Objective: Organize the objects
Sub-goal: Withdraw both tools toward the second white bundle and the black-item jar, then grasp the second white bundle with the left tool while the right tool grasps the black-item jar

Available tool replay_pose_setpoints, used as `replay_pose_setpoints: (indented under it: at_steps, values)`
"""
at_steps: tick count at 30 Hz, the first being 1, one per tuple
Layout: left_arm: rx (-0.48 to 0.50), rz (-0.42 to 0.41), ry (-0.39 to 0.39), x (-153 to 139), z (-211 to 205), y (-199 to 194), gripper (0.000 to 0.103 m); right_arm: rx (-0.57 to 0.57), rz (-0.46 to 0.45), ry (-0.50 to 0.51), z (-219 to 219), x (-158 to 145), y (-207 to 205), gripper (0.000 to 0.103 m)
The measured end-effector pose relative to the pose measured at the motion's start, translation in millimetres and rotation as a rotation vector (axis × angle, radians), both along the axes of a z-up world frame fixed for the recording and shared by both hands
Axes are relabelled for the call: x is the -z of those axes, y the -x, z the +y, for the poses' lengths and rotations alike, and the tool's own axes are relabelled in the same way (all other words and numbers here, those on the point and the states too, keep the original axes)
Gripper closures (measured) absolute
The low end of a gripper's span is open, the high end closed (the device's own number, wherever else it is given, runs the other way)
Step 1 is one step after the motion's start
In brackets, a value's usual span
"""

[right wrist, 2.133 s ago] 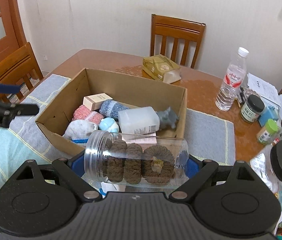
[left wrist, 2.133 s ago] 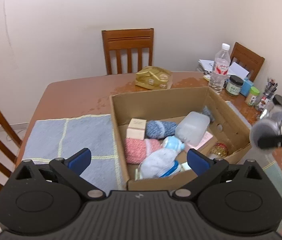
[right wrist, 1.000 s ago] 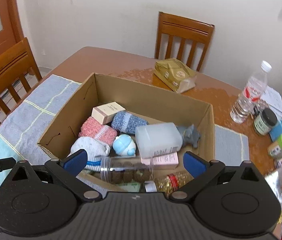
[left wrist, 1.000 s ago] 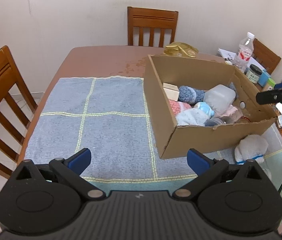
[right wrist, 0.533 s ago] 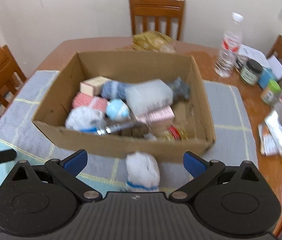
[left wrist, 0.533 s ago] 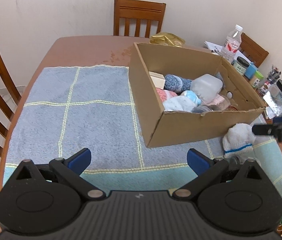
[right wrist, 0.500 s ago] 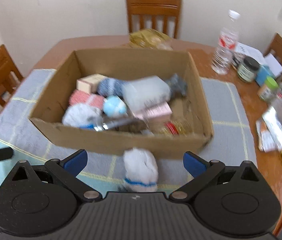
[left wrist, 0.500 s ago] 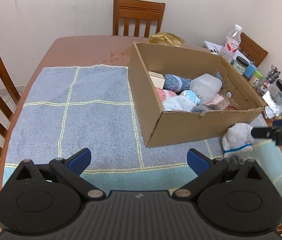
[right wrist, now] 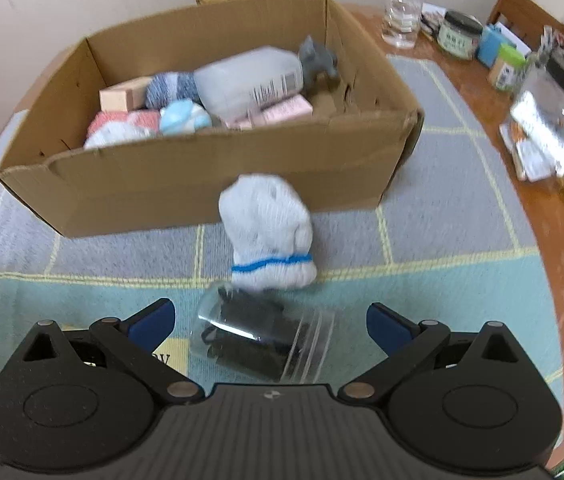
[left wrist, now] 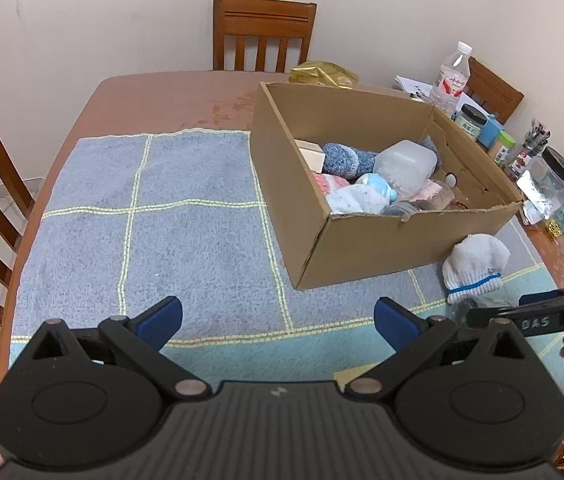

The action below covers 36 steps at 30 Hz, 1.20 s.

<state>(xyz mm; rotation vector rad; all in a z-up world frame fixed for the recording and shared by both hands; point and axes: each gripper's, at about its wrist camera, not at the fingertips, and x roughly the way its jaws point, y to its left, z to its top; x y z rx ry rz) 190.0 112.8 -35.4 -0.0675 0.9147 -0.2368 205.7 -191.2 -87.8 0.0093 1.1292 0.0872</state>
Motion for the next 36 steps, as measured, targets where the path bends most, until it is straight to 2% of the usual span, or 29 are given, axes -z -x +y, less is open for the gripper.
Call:
replay_pose_setpoints:
  at_steps: [7, 14, 19, 25, 36]
  values:
    - [-0.006, 0.011, -0.001, 5.0, 4.6, 3.1, 0.002, 0.017, 0.015, 0.055, 0.8, 17.5, 4.3, 0.0]
    - [-0.004, 0.005, -0.018, 1.5, -9.4, 7.2, 0.002, 0.052, 0.021, 0.038, -30.5, 22.9, 4.2, 0.0]
    - [-0.006, 0.026, 0.008, 2.7, -34.4, 7.6, 0.002, 0.053, 0.011, 0.037, -57.9, 24.8, 2.8, 0.0]
    - [0.02, 0.038, -0.015, 3.1, -79.7, 8.4, 0.002, -0.045, -0.023, 0.033, -85.1, 26.9, -4.1, 0.0]
    - [0.025, 0.055, -0.018, 12.8, -169.7, -3.8, 0.002, -0.264, -0.066, 0.072, -105.9, 37.7, -8.5, 0.0]
